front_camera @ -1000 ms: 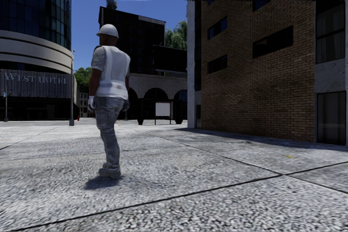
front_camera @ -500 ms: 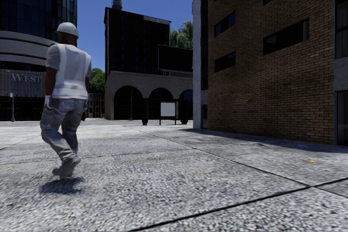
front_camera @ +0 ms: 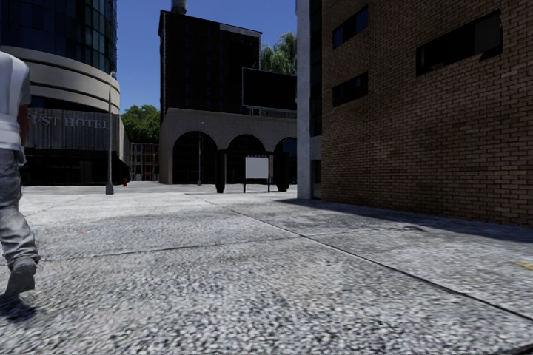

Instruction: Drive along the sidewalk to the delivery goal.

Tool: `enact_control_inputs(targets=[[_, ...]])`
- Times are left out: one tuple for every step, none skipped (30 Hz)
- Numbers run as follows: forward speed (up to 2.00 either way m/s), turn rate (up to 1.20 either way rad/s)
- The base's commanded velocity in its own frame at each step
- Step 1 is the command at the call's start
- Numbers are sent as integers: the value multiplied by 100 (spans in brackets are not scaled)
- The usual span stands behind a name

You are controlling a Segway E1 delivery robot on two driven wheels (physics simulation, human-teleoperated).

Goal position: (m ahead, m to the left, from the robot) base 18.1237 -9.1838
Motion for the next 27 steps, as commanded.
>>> enact_control_inputs(targets=[[200, 0], [200, 0], [200, 0], [200, 0], [200, 0], [200, 0], [200, 0], [200, 0], [200, 0], [200, 0], [200, 0], [200, 0], [200, 0], [200, 0], [200, 0], [200, 0], [200, 0], [200, 0], [200, 0], [200, 0], [200, 0], [200, 0], [200, 0], [200, 0], [200, 0], [200, 0], [200, 0]])
